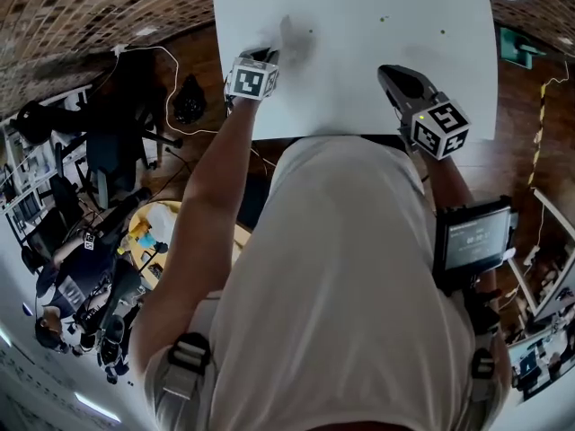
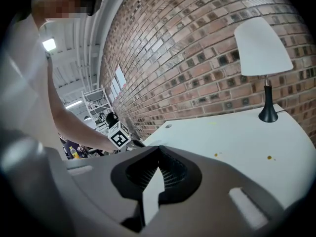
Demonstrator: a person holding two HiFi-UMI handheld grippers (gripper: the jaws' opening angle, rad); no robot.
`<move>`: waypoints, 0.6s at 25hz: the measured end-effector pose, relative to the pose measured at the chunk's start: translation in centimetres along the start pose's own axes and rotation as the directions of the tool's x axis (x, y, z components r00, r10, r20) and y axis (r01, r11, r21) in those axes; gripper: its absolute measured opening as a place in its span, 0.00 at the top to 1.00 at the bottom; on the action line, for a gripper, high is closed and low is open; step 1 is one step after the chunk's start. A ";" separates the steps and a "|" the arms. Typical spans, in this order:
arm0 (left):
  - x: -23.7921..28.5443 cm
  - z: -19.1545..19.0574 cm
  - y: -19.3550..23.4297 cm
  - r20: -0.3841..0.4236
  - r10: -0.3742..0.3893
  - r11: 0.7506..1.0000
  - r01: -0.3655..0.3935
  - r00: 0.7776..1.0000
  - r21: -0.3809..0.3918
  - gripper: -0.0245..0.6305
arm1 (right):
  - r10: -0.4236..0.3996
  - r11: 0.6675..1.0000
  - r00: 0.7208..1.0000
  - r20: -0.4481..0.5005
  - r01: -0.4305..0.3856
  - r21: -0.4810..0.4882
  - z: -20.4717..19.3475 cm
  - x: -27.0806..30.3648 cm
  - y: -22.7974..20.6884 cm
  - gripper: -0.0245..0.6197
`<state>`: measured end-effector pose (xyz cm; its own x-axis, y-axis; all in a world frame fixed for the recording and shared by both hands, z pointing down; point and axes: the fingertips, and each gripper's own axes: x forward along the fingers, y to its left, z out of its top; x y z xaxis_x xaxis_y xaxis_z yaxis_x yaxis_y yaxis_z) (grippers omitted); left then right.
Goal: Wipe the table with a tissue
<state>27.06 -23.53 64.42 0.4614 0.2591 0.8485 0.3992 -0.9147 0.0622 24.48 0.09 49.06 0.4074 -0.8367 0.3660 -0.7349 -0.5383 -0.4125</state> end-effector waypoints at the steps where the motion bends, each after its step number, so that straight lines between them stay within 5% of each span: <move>1: 0.6 0.1 0.2 -0.011 0.013 1.000 -0.014 1.000 -0.011 0.90 | -0.003 1.000 1.000 0.000 0.003 0.004 -0.1 -0.3 -0.1 0.95; 6: 1.4 1.3 2.4 0.013 0.076 0.975 -0.071 0.997 -0.209 0.90 | -0.034 0.999 0.999 0.010 0.034 0.024 -0.1 -1.9 -1.1 0.95; 15: 2.4 2.9 1.0 0.035 0.079 0.967 -0.068 0.996 -0.244 0.90 | -0.074 0.996 0.997 0.031 0.072 0.055 -0.5 -3.6 -2.4 0.95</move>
<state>30.84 -22.92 65.02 0.5187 0.1970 0.8320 0.1613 -0.9782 0.1311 24.46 4.45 49.16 0.4770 -0.7975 0.3695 -0.6725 -0.6018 -0.4307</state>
